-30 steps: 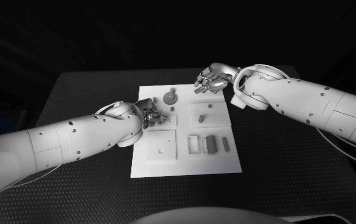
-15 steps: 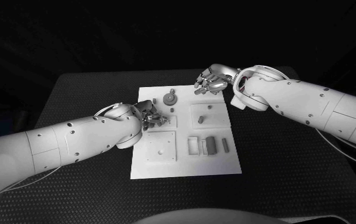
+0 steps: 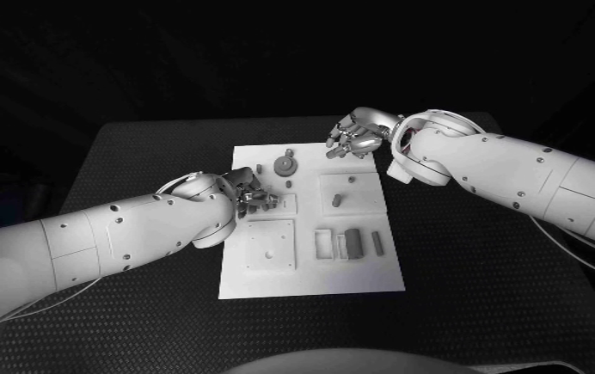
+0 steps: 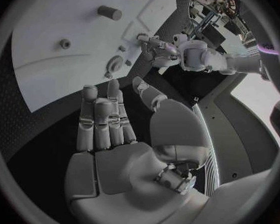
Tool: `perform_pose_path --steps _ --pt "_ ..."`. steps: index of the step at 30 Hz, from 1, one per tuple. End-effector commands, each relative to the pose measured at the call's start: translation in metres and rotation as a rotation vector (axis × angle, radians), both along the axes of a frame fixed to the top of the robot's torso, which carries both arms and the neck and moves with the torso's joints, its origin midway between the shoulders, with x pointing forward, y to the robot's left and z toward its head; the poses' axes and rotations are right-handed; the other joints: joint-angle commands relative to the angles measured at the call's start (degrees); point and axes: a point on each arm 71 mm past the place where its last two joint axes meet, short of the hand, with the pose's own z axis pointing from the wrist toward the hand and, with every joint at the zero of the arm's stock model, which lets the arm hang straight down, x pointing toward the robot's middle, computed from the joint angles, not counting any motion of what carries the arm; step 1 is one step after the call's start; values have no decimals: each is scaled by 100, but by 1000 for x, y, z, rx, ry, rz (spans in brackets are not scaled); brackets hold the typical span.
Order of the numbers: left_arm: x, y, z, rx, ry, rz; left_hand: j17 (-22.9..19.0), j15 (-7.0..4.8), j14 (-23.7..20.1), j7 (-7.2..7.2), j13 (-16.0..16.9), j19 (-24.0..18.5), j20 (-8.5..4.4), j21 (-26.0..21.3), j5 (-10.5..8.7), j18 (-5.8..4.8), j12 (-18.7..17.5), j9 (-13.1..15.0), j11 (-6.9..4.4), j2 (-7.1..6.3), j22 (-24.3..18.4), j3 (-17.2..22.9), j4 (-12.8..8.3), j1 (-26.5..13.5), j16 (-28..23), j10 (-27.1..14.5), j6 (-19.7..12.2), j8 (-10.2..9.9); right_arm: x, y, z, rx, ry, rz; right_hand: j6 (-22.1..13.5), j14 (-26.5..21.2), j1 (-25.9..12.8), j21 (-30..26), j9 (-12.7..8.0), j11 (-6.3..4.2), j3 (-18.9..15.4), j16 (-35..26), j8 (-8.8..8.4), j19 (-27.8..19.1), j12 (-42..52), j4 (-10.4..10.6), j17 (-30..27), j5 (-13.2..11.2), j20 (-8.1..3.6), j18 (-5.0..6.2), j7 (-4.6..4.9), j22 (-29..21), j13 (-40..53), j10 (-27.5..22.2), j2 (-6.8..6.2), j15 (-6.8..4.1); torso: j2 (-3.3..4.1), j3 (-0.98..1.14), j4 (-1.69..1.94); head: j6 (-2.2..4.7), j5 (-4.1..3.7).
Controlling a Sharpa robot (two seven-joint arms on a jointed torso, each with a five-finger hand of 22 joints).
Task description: Assemble the parts on the task board
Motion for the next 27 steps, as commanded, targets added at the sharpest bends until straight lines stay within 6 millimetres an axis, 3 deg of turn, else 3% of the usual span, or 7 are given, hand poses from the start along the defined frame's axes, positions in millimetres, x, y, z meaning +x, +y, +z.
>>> perform_pose_path --steps 1,16,22,27 --pt "0 0 1 -18 -2 1 7 -49 -3 23 8 -29 6 16 -27 34 30 5 -18 8 120 -3 36 -29 -4 -18 -30 34 -1 1 -1 -1 7 13 53 -33 -48 -33 8 22 -2 -24 -27 -26 10 33 -9 21 -17 71 112 90 7 -17 7 3 5 0 -6 5 -5" --pt "-2 -1 0 -45 25 -10 12 -46 -9 25 10 -37 6 21 -44 40 33 1 -17 12 124 -13 3 40 0 -22 -42 43 -1 1 -1 -2 8 11 53 -33 -47 -33 9 21 -2 -24 -28 -26 11 34 -9 21 -17 71 111 90 7 -17 8 3 3 3 -7 2 -10" --pt "-3 -3 2 -77 35 -15 16 -39 -26 35 7 -55 10 25 -36 43 29 -10 -9 47 124 -46 -137 197 -3 -36 -68 50 -1 1 -1 -2 9 13 53 -33 -45 -33 10 21 -1 -24 -28 -26 11 33 -9 21 -17 71 111 90 7 -17 9 3 -1 3 7 5 -10" --pt "-2 -5 7 -105 31 -15 16 -19 -56 72 2 -85 20 23 -8 34 20 -58 23 188 120 -107 -438 428 -19 -66 -175 6 -1 2 -1 -2 9 14 53 -33 -44 -33 10 21 0 -23 -29 -25 12 32 -9 21 -18 71 111 90 7 -17 10 2 4 3 -3 6 0"
